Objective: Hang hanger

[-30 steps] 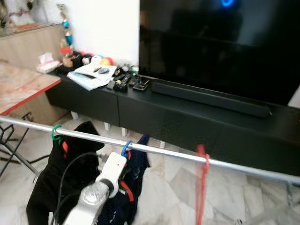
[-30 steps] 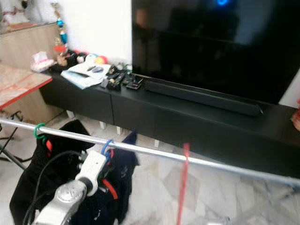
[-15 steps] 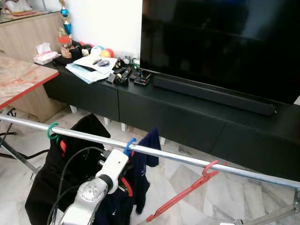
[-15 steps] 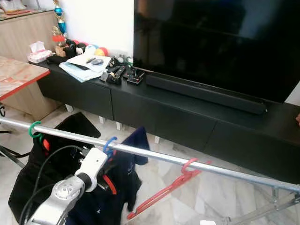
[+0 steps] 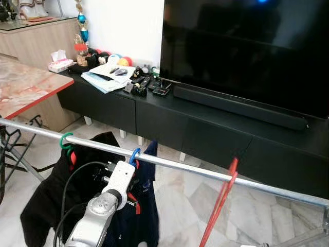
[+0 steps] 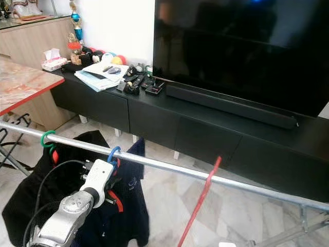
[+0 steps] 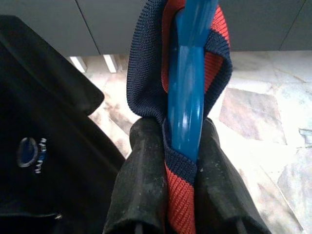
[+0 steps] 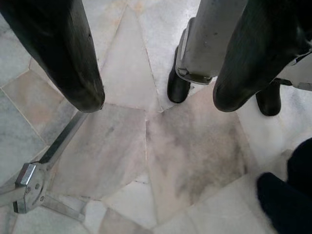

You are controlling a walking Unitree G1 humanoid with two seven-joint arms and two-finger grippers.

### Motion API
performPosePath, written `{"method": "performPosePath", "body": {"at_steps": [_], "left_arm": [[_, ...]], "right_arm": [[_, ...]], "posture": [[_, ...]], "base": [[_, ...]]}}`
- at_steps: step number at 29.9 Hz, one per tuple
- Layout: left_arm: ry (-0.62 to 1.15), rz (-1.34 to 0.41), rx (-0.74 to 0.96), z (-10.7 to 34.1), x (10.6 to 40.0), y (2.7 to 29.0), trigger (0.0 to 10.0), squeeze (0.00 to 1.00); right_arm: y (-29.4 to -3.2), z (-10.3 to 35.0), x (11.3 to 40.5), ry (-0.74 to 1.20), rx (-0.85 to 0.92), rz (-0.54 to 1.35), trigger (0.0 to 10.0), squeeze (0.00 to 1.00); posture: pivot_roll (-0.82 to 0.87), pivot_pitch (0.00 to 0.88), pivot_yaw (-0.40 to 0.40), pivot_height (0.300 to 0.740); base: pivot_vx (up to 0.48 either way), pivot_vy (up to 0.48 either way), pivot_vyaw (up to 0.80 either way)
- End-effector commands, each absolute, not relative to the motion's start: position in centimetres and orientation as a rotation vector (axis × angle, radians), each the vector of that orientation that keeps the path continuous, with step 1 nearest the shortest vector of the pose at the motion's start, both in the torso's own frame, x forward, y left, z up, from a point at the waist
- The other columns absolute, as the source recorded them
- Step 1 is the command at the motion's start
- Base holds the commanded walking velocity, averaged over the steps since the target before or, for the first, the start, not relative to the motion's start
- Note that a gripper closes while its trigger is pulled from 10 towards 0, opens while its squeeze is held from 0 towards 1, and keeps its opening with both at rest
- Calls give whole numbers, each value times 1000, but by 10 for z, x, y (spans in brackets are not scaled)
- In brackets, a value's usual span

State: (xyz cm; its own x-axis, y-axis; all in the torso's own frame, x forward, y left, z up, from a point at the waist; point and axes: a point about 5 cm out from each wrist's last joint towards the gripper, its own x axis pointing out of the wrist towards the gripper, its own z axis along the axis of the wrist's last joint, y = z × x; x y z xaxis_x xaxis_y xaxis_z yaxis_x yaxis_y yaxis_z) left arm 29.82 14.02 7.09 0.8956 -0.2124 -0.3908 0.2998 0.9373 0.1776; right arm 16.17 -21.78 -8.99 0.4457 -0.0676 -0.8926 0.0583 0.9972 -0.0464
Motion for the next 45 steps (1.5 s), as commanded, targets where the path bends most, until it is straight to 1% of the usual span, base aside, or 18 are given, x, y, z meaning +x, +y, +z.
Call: {"method": "performPosePath", "body": {"at_steps": [1,9,11,13,18,20,24,26,27,32,36,40,41,42,43,44,45], "left_arm": [[339,-269,234,80,307,135,10000,0],[373,-294,259,80,315,126,10000,0],[411,-278,271,76,314,129,10000,0],[489,-230,249,66,309,136,10000,0],[528,-207,192,58,300,140,10000,0],[501,-228,168,60,296,138,10000,1000],[411,-256,131,69,292,136,10000,1000],[401,-260,121,70,292,136,10000,1000],[360,-270,94,77,288,137,10000,1000],[288,-294,50,90,280,142,10000,1000],[265,-316,35,94,274,145,10000,1000],[240,-377,25,100,259,148,10000,1000],[238,-355,19,101,254,155,10000,1000],[238,-355,19,101,254,155,10000,1000],[236,-316,8,100,252,164,10000,1000],[241,-222,-10,96,247,182,10000,1000],[251,-157,-3,92,245,194,10000,1000]], "right_arm": [[-219,-90,162,1114,-14,-79,10000,0],[-218,-90,161,1116,-10,-77,10000,0],[-218,-90,161,1116,-9,-77,10000,0],[-217,-90,161,1119,-7,-75,10000,0],[-217,-91,161,1122,-8,-70,10000,0],[-217,-91,160,1123,-9,-69,10000,0],[-218,-91,160,1122,-10,-70,10000,0],[-218,-91,160,1122,-11,-70,10000,0],[-218,-91,160,1121,-11,-71,10000,0],[-218,-90,160,1120,-10,-70,10000,0],[-217,-90,161,1119,-10,-68,10000,0],[-217,-91,160,1119,-8,-68,10000,0],[-217,-91,160,1120,-7,-69,10000,0],[-217,-91,160,1120,-7,-69,10000,0],[-217,-91,160,1120,-6,-70,10000,0],[-217,-91,160,1120,-4,-71,10000,0],[-217,-91,160,1120,-4,-72,10000,0]], "posture": [[117,0,-53,740],[108,0,-48,740],[106,0,-45,740],[108,0,-42,740],[112,0,-43,740],[115,0,-43,740],[115,0,-42,740],[115,0,-42,740],[118,0,-43,740],[128,0,-45,740],[132,0,-45,740],[132,0,-40,740],[130,0,-36,740],[130,0,-36,740],[131,0,-36,740],[137,0,-33,740],[137,0,-33,740]], "base": [[0,0,0],[0,0,0],[0,0,0],[0,0,0],[0,0,0],[0,0,0],[0,0,0],[0,0,0],[0,0,0],[0,0,0],[0,0,0],[0,0,0],[0,0,0],[0,0,0],[0,0,0],[0,0,0],[0,0,0]]}}
